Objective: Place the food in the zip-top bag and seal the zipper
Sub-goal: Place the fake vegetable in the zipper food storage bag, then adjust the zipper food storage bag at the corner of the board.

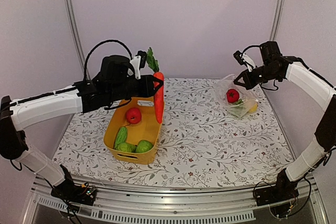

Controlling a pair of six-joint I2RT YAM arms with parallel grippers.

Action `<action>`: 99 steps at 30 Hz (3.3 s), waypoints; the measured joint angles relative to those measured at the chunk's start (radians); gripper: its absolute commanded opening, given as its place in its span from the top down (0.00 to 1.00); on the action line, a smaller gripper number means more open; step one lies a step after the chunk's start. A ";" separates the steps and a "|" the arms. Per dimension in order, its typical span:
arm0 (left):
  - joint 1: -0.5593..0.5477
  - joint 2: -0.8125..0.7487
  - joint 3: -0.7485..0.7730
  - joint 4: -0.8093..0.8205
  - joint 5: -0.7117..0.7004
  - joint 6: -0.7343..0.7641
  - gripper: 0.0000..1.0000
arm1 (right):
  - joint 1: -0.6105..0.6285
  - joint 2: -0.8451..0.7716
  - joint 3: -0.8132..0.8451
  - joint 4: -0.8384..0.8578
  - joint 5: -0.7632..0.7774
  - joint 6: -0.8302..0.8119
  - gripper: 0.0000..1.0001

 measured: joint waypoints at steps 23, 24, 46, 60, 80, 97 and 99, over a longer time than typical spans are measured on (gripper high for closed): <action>-0.293 0.392 0.122 0.979 -0.136 0.265 0.91 | 0.088 0.000 0.107 -0.087 -0.009 0.002 1.00; -0.294 0.410 0.133 1.010 -0.151 0.277 0.91 | 0.089 0.000 0.113 -0.093 -0.014 0.003 1.00; -0.341 0.875 0.520 1.311 -0.389 0.489 0.35 | 0.100 0.014 0.143 -0.119 -0.060 0.029 1.00; -0.369 0.678 0.315 1.277 -0.397 0.594 0.29 | 0.100 0.025 0.164 -0.116 -0.031 0.054 1.00; -0.360 0.441 0.172 0.476 -0.282 0.122 0.64 | 0.100 0.033 0.165 -0.108 -0.031 0.053 1.00; -0.225 0.658 0.423 0.373 -0.043 -0.129 0.84 | 0.100 0.039 0.165 -0.108 -0.052 0.053 1.00; -0.217 0.704 0.507 0.348 -0.025 -0.130 0.86 | 0.100 0.044 0.165 -0.108 -0.057 0.053 1.00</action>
